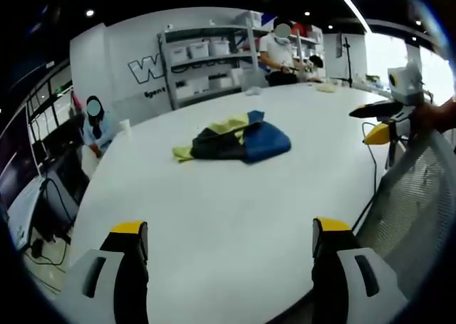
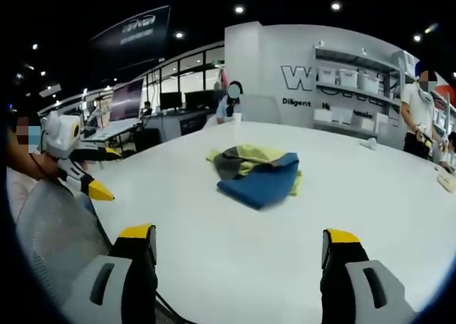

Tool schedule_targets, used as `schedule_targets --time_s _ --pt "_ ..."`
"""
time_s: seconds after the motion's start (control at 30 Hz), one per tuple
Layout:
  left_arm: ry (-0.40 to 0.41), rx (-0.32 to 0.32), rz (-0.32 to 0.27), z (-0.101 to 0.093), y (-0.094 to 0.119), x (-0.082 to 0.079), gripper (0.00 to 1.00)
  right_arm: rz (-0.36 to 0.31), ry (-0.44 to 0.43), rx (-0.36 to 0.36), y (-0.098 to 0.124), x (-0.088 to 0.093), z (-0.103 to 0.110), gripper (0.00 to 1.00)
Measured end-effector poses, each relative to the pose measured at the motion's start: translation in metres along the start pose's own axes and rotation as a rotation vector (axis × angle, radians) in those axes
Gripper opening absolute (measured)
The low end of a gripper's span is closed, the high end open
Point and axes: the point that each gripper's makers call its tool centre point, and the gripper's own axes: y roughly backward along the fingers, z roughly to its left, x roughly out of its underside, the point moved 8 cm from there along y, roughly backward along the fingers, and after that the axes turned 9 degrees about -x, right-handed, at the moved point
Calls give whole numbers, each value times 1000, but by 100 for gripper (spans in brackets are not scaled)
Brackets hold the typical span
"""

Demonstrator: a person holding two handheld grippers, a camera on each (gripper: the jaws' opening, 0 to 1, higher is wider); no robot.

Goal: Fold the garment on the visible template until the final outline fits inside the template.

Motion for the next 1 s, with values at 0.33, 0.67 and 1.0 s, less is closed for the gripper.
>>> schedule_targets --time_s 0.33,0.67,1.0 --pt "1 6 9 -1 0 1 96 19 -4 -4 -1 2 0 94" --pt "3 7 4 0 -1 0 97 28 0 -6 -2 2 1 94" --pt "17 13 -5 0 -1 -1 97 31 10 -5 -2 1 1 95"
